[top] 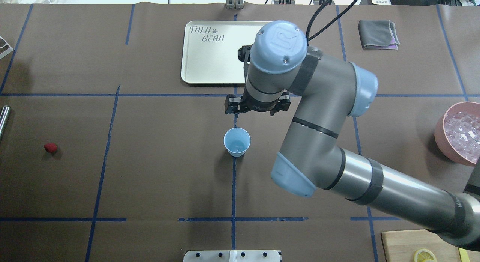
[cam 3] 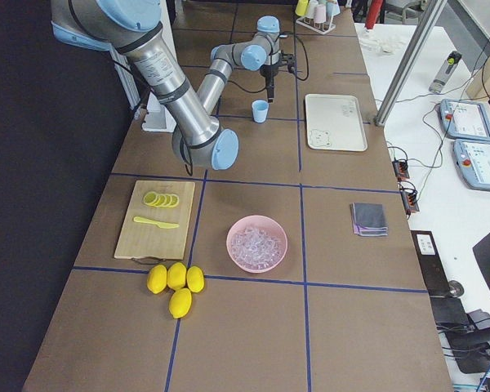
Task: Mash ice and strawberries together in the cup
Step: 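Move the right gripper back over the pink bowl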
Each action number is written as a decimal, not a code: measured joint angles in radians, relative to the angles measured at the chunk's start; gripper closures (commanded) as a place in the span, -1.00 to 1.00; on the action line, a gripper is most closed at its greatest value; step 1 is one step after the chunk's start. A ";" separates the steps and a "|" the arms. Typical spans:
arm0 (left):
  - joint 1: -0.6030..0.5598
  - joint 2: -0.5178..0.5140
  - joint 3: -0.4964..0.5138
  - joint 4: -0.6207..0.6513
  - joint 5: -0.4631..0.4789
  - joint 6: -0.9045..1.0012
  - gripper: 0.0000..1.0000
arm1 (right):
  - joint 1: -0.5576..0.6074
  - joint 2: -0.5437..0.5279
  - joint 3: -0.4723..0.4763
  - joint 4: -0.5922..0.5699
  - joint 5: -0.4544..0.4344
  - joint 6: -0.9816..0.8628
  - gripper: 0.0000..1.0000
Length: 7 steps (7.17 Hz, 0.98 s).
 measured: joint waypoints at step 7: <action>0.000 -0.004 -0.013 0.000 0.000 -0.001 -1.00 | 0.504 -0.692 0.366 -0.047 0.231 -0.854 -0.99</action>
